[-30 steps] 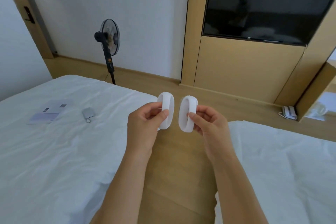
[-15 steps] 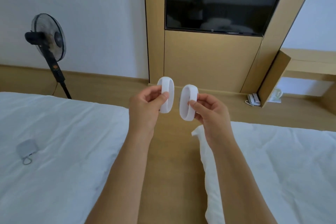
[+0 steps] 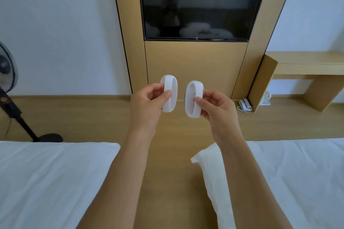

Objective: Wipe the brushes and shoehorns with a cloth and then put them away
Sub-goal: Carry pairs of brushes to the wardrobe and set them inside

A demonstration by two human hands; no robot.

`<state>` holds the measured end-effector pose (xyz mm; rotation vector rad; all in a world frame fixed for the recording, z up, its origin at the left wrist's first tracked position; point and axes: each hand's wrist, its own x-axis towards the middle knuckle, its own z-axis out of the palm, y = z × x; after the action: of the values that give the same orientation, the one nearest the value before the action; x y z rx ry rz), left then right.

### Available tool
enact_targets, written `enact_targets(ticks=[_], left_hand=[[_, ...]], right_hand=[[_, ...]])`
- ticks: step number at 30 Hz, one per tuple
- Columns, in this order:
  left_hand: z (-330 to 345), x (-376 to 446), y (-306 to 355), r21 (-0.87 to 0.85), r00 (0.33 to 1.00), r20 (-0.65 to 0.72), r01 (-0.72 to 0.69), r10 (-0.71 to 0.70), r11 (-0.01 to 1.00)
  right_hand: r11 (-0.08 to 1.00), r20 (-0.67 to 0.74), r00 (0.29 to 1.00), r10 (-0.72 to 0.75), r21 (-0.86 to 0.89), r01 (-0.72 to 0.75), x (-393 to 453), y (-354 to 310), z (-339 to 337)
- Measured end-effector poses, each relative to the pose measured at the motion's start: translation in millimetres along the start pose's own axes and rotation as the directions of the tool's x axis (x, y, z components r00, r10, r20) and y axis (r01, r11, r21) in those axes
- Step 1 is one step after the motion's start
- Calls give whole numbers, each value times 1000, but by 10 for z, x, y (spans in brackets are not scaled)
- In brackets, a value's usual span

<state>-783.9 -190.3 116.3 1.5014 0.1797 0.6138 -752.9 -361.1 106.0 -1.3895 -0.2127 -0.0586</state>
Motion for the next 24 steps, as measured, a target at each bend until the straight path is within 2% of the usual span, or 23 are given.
enact_targets(ticks=[4, 11, 19, 24], left_hand=[[182, 595, -51, 34, 999, 0, -43, 43, 998], [537, 1693, -115, 142, 977, 17, -213, 213, 967], [956, 2857, -178, 178, 950, -84, -281, 299, 943], [955, 3429, -425, 189, 950, -150, -245, 274, 951]], right_hand=[[999, 18, 999, -34, 23, 33, 648, 42, 118], [994, 118, 987, -106, 42, 102, 2034, 89, 216], [989, 252, 958, -140, 82, 123, 3577, 87, 345], [987, 299, 944, -140, 114, 110, 4262, 254, 561]])
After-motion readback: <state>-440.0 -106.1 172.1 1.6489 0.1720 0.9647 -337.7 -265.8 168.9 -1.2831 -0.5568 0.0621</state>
